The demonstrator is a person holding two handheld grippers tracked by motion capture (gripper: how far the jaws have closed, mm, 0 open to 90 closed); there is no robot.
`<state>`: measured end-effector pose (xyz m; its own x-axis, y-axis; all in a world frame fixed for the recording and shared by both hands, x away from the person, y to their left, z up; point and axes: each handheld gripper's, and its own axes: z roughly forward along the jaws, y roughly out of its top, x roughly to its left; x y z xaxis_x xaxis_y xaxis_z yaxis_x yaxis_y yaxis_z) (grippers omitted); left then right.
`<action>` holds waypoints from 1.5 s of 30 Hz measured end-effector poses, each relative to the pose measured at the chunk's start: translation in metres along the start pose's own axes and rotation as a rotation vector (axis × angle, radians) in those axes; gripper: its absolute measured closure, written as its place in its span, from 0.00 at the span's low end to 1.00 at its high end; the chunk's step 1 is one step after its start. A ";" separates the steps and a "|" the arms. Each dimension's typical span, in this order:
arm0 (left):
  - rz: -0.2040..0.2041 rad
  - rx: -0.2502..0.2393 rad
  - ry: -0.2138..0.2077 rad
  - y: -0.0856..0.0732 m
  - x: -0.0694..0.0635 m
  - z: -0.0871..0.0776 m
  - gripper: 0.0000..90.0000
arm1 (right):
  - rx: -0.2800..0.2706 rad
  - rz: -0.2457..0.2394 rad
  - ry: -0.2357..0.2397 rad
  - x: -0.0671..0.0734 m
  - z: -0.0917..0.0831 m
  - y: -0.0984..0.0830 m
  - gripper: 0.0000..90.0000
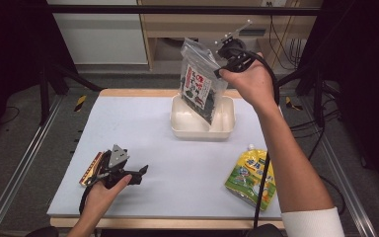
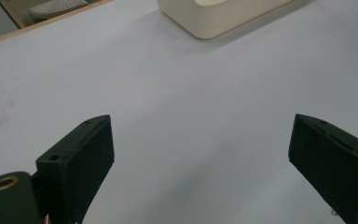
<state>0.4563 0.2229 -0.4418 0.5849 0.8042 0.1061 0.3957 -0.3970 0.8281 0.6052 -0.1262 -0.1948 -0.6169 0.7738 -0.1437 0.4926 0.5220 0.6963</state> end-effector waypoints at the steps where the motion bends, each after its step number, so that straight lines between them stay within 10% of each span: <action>1: 0.000 0.000 -0.001 0.000 0.000 0.000 0.07 | 0.002 0.001 0.001 0.000 0.002 0.000 0.97; 45: 0.012 0.018 -0.011 -0.001 -0.002 0.003 0.07 | -0.003 0.055 0.078 0.003 0.036 -0.012 0.97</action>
<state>0.4573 0.2204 -0.4444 0.5975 0.7943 0.1096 0.4014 -0.4146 0.8167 0.6193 -0.1176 -0.2290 -0.6347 0.7712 -0.0498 0.5256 0.4780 0.7037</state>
